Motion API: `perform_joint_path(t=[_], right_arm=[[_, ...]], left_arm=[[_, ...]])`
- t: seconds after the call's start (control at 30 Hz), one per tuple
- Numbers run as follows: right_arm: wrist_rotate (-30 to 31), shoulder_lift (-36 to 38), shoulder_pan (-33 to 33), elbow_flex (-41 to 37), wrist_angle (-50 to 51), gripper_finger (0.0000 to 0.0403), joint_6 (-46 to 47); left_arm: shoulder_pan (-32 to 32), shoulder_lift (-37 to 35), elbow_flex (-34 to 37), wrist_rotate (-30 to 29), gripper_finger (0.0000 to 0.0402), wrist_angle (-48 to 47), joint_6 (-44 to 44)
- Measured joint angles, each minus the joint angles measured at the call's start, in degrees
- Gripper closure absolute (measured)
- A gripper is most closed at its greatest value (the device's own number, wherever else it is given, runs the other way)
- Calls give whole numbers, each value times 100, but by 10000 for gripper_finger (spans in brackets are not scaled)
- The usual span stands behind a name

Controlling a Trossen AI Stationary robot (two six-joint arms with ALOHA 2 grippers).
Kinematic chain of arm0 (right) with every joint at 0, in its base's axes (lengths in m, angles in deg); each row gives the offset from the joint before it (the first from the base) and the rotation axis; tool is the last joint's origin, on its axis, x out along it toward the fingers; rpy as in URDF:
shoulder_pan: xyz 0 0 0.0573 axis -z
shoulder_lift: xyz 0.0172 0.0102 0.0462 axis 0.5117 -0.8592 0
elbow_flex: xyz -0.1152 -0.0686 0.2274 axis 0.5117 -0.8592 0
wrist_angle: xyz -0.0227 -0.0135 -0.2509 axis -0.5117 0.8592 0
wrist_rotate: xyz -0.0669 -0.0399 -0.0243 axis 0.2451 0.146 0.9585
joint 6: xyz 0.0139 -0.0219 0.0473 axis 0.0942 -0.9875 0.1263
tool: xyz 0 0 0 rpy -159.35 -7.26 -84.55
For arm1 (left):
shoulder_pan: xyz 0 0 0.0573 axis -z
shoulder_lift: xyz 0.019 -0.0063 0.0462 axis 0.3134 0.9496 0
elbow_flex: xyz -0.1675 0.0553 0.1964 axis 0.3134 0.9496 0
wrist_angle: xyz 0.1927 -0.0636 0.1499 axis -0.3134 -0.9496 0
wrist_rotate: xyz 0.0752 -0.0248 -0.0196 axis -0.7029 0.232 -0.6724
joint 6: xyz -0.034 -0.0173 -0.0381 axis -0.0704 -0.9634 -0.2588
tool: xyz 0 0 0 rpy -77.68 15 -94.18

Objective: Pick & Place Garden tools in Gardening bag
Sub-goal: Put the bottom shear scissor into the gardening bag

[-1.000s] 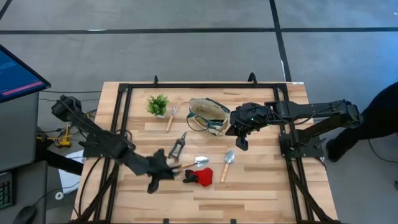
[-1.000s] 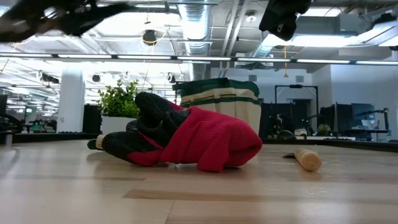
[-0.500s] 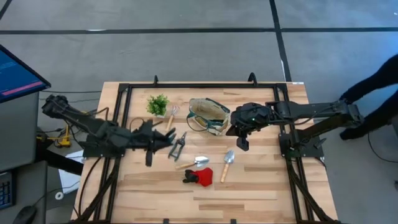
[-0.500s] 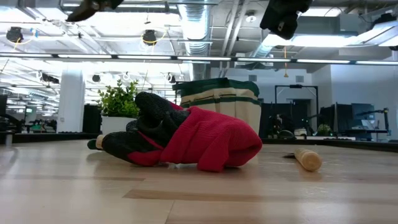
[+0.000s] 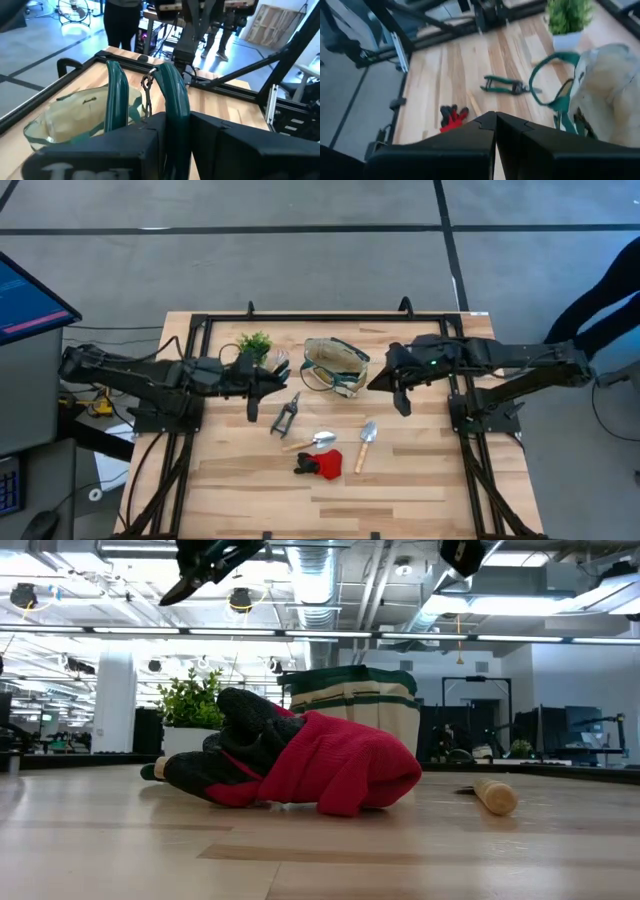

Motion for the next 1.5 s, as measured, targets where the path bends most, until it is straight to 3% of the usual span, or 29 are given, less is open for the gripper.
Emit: perform_joint_path(t=[0.37, 0.97, 1.1, 1.23, 1.5], right_arm=[[10, 670, 0, 0, -528, 403, -77], [11, 1826, 7, 0, -543, 403, -308], [11, 2001, 7, 0, -536, 403, -367], [13, 2076, 11, 0, -516, 403, -550], [15, 2101, 11, 0, -522, 403, -651]], left_arm=[[-1107, 451, -670, 758, 352, 77, 1088], [-1856, 3289, -2854, 1419, 352, 130, 2976], [-1928, 3646, -3002, 1564, 352, 130, 3384], [-1997, 3890, -3016, 2322, 352, 144, 3563], [-2017, 4319, -3016, 2752, 352, 203, 3620]])
